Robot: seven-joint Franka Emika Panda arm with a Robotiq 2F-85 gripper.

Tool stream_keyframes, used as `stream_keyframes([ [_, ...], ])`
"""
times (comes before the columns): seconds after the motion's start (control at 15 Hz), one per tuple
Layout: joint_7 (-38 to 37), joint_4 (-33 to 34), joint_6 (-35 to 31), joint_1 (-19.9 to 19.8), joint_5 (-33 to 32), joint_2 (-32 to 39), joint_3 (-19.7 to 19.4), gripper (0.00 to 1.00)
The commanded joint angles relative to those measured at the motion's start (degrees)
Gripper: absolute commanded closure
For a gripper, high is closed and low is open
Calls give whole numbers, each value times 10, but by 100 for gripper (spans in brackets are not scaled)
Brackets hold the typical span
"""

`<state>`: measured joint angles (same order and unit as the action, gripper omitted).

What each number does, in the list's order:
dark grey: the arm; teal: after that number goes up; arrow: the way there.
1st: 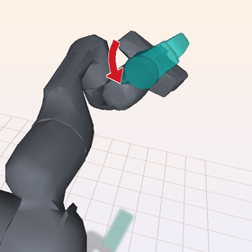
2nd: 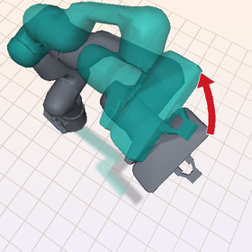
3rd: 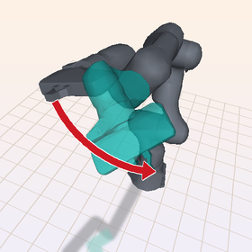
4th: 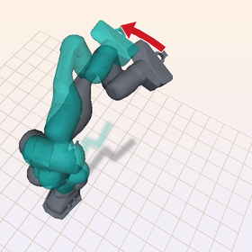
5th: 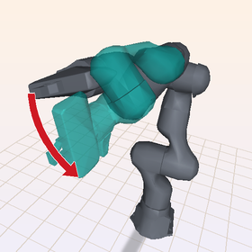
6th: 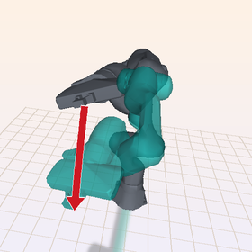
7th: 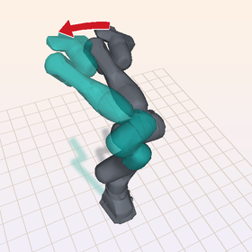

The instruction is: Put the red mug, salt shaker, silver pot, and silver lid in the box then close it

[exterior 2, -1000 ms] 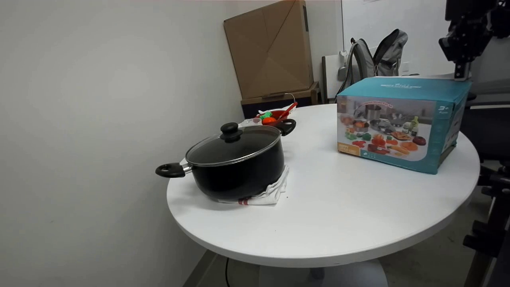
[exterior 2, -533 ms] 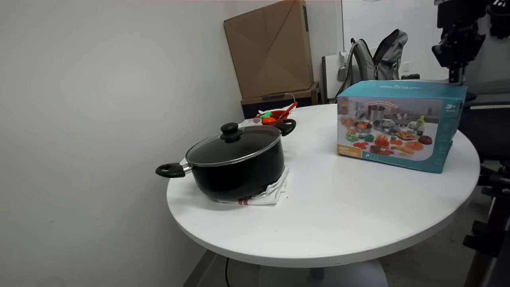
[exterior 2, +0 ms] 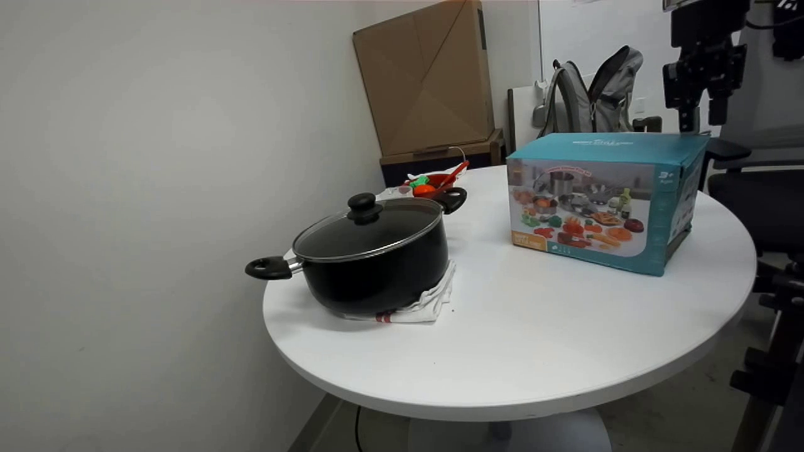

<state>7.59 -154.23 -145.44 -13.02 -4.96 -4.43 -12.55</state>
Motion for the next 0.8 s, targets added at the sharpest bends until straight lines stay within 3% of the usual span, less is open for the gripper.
stream_keyframes([
  [0.0,-11,-1,16,2,-23,-30,6,1],
  [0.2,0,-1,34,3,-21,-58,8,0],
  [0.73,80,-3,171,33,-3,-222,17,0],
])
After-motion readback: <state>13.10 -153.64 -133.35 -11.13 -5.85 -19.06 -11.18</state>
